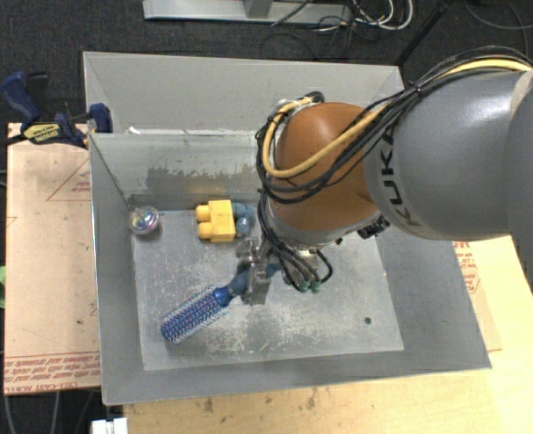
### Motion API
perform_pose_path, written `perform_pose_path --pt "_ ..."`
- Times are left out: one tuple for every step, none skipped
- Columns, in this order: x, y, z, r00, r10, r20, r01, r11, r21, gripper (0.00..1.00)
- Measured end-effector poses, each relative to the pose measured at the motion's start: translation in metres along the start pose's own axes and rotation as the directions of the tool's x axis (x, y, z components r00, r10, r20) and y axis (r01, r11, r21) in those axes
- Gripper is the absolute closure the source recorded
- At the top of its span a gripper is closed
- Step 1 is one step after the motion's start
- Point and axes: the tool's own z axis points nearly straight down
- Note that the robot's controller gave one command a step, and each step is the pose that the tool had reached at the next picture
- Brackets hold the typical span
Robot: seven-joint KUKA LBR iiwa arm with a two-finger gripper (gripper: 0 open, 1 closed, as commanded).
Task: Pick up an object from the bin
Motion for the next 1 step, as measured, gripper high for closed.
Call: perform_pose_path --pt "0.0026 -0.0476 -0.0661 0.982 -0.188 -0.003 0.188 0.982 0.003 1.00"
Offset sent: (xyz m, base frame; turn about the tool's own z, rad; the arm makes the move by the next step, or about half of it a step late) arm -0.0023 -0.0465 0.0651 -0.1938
